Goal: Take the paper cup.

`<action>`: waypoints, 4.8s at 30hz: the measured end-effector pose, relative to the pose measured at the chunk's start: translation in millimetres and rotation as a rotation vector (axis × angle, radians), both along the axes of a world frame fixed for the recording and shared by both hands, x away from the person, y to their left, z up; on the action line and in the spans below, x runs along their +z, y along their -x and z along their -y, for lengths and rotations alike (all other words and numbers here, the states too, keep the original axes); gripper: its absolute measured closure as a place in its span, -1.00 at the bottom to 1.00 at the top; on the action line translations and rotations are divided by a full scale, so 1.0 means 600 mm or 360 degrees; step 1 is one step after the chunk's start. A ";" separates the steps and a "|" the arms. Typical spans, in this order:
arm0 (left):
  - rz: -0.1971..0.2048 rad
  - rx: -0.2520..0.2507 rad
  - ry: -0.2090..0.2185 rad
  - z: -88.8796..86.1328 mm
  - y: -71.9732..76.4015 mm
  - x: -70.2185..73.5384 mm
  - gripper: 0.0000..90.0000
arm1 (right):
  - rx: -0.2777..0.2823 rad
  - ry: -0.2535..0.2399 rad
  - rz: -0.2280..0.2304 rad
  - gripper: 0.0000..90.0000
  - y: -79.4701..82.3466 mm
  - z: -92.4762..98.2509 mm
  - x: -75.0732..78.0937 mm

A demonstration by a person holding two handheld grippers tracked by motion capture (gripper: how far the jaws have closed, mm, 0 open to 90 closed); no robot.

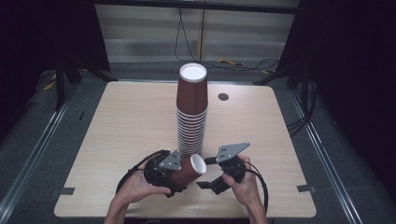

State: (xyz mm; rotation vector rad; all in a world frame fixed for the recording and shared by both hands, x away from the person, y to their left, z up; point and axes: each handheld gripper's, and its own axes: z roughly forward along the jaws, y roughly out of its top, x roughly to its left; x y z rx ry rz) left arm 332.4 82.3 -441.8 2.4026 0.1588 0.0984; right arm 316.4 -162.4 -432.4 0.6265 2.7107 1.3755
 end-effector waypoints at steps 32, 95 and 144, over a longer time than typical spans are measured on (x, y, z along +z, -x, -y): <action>0.0015 -0.0130 -0.0303 0.037 0.005 0.013 -0.67 | 0.0162 0.0226 -0.0081 -0.65 -0.019 -0.036 0.008; 0.0042 -0.0251 -0.0234 0.037 0.016 0.010 -0.69 | 0.0351 0.0344 -0.0220 -0.54 -0.030 -0.055 0.010; 0.0126 0.0025 0.0727 -0.065 0.019 0.029 -0.65 | 0.0089 0.0052 -0.0088 -0.54 -0.019 0.017 -0.008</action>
